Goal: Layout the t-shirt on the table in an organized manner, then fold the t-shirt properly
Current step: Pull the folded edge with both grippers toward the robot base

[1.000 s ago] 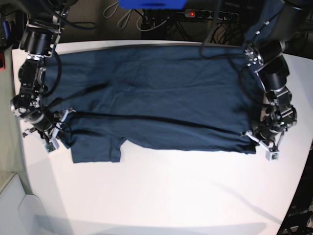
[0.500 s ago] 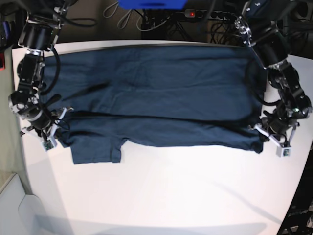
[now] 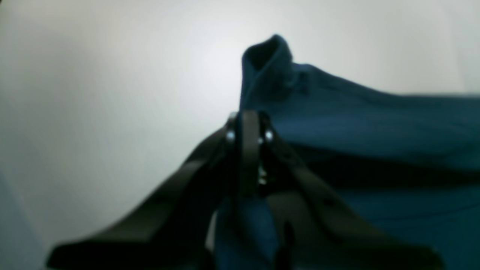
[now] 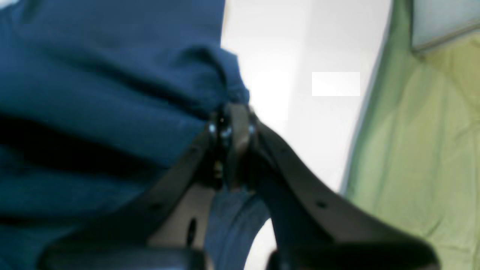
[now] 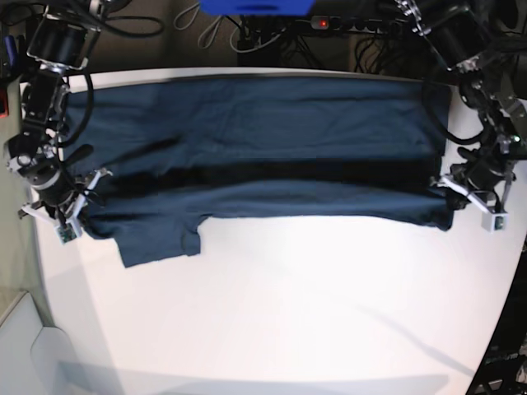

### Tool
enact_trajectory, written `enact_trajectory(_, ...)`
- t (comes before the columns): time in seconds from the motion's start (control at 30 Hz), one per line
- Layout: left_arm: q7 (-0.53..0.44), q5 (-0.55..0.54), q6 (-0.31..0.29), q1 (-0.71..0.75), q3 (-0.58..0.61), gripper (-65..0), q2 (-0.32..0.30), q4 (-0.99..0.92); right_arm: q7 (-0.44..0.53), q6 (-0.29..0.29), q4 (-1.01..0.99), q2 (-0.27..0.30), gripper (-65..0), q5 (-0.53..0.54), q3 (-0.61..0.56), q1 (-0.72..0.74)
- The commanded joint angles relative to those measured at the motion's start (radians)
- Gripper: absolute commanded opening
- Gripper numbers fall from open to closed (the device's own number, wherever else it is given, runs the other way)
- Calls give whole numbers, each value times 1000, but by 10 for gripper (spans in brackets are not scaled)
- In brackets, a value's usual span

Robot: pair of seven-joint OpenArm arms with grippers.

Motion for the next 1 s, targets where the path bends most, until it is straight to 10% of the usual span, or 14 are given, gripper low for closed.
enact_trajectory(0.0,-14,-26,2,6,-8,-646,-17,20,15,-8,27,15,-650,6,23,3)
enact_trajectory(0.97,-15,-71,2,172,-10,-646,-42,24,-22,-8,274,-26,-650,6,79,-318)
